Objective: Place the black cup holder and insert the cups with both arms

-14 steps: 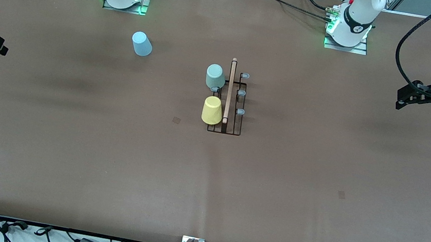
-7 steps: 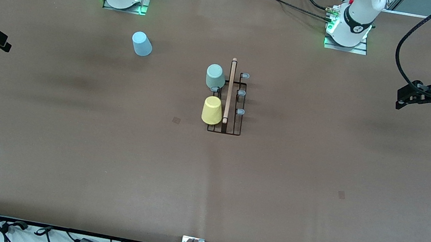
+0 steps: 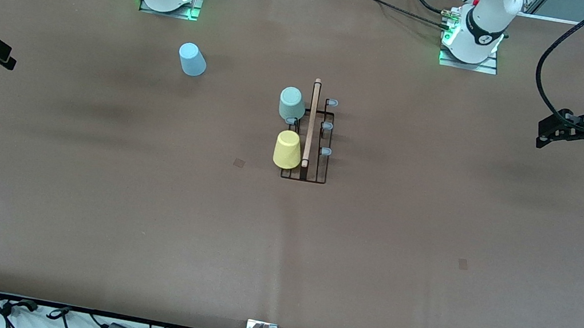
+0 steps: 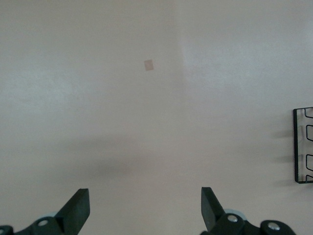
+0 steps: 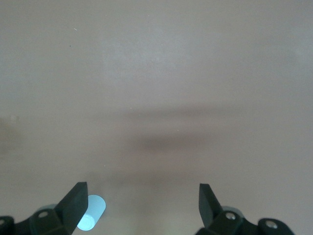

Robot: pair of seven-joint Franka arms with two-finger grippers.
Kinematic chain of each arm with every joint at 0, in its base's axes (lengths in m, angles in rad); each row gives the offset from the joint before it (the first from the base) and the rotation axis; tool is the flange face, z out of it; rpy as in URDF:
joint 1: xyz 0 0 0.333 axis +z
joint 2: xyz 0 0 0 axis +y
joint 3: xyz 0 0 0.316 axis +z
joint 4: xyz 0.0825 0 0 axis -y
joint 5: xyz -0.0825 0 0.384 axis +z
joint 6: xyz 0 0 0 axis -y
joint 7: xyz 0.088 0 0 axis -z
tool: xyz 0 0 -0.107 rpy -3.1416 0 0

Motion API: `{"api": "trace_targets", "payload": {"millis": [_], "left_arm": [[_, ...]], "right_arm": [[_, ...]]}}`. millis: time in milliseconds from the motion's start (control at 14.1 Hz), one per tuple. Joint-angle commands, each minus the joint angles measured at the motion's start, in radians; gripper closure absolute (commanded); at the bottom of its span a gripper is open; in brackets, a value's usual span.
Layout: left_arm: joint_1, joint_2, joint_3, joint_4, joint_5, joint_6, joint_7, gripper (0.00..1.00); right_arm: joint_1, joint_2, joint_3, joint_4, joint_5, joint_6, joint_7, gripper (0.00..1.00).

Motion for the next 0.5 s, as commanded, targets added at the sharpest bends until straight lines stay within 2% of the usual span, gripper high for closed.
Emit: {"api": "trace_targets", "payload": {"millis": [0,427], "left_arm": [[0.009,0.003,0.001,0.014,-0.012,-0.023,0.013,0.0],[0.007,0.003,-0.002,0.015,-0.012,-0.023,0.011,0.0]], "right_arm": [[-0.014,0.002,0.016,0.014,-0.014,-0.005,-0.019,0.0],[-0.018,0.019,0.015,0.02,-0.005,-0.004,-0.016,0.0]]}}
